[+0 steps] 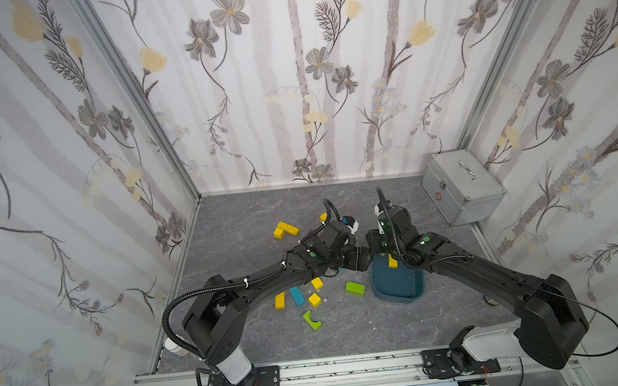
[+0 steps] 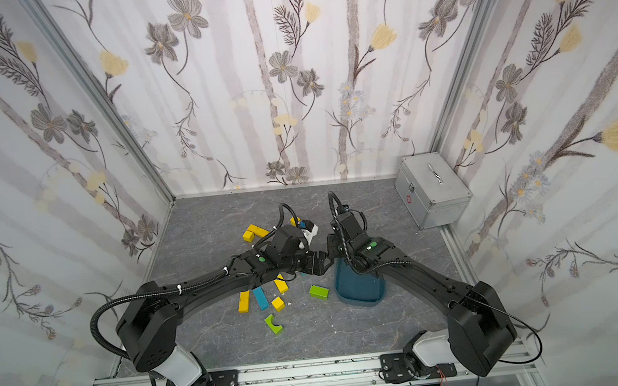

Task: Pick out the yellow building blocks
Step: Pick up the building block from the center of the board.

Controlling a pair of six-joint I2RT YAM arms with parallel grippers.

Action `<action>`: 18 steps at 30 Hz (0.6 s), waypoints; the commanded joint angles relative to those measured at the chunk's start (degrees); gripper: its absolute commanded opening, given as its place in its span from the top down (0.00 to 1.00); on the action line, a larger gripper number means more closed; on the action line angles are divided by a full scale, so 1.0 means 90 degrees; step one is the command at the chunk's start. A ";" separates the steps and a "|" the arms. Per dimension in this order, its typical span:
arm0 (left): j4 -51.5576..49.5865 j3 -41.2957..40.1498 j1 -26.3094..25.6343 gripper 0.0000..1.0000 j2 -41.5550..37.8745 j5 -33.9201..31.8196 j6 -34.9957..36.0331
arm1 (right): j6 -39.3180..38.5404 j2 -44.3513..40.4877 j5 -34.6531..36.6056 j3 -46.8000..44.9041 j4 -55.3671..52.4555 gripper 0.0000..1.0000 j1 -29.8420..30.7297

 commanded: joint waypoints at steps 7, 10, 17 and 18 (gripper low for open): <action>0.0317 -0.0362 0.0040 0.15 -0.0446 -0.0225 0.0166 | 0.0034 0.0661 -0.0029 0.0599 0.0087 0.57 0.0377; 0.0201 -0.0491 0.0066 0.15 -0.0646 -0.0310 0.0173 | 0.0043 0.0828 -0.0109 0.0721 0.0171 0.57 0.0456; -0.0209 -0.0921 0.0157 0.15 -0.1153 -0.0683 0.0046 | 0.0047 0.1278 -0.0441 0.1057 0.0421 0.58 0.0602; -0.0232 -0.1007 0.0164 0.15 -0.1229 -0.0734 0.0028 | 0.0052 0.1335 -0.0458 0.1106 0.0458 0.58 0.0621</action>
